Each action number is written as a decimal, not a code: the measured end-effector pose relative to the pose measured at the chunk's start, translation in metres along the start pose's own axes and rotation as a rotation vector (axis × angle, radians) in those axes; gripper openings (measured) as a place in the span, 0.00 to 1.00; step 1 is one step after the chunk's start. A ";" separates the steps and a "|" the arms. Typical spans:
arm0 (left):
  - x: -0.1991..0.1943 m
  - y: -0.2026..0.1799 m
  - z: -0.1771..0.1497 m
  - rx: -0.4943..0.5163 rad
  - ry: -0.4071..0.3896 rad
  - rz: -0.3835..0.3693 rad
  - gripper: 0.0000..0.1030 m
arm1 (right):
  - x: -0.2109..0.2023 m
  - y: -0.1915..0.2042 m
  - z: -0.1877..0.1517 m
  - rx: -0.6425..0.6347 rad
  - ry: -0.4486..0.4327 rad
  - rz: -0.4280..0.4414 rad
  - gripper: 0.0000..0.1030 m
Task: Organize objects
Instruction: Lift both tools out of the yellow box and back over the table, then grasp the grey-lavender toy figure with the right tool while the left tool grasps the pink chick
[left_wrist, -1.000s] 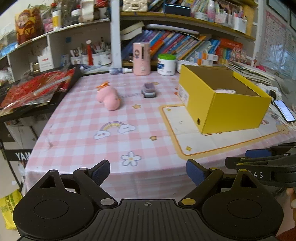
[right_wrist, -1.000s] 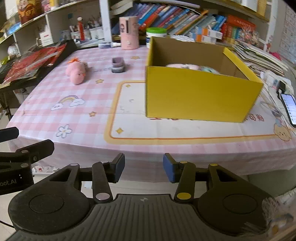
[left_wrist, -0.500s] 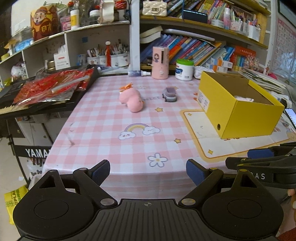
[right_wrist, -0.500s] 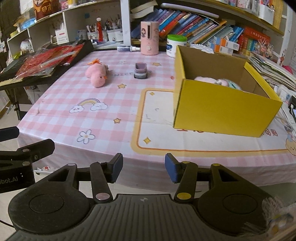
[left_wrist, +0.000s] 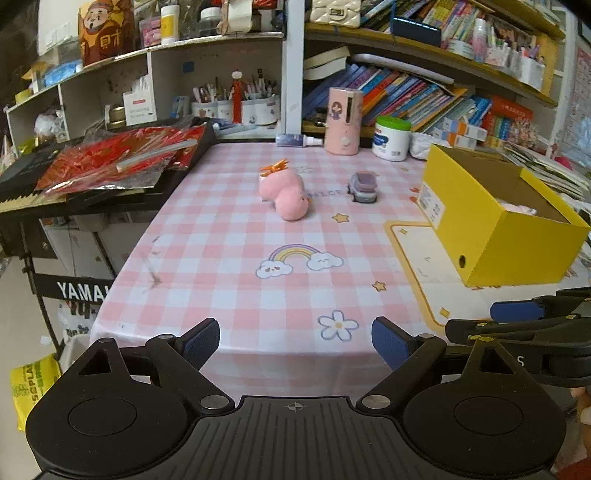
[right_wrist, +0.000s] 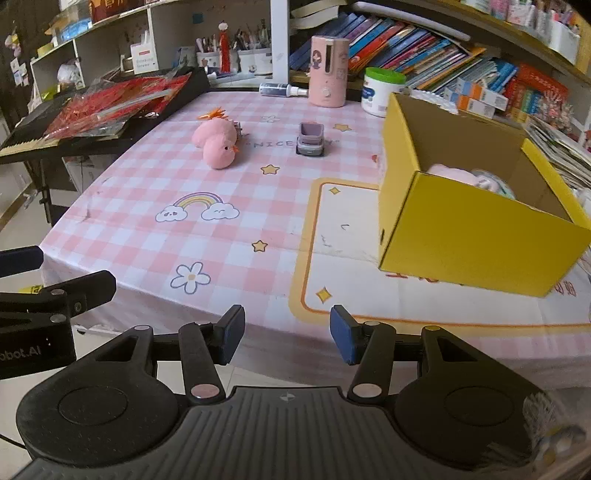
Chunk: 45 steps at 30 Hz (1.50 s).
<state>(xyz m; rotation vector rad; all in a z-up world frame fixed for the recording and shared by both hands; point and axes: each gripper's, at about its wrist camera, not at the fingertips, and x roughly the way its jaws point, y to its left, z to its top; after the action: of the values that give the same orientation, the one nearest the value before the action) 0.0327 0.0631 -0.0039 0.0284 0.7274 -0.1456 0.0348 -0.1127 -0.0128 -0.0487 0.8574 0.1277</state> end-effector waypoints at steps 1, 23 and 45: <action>0.005 0.001 0.003 -0.002 0.002 0.007 0.89 | 0.005 -0.001 0.004 -0.003 0.002 0.004 0.48; 0.111 0.021 0.099 -0.122 0.000 0.102 0.89 | 0.099 -0.023 0.142 0.009 -0.087 0.045 0.47; 0.250 0.009 0.150 -0.077 0.123 0.145 0.89 | 0.243 -0.036 0.240 0.077 0.091 -0.039 0.72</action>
<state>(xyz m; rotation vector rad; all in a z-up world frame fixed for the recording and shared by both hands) 0.3171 0.0294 -0.0583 0.0166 0.8502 0.0232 0.3771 -0.1030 -0.0399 0.0010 0.9510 0.0566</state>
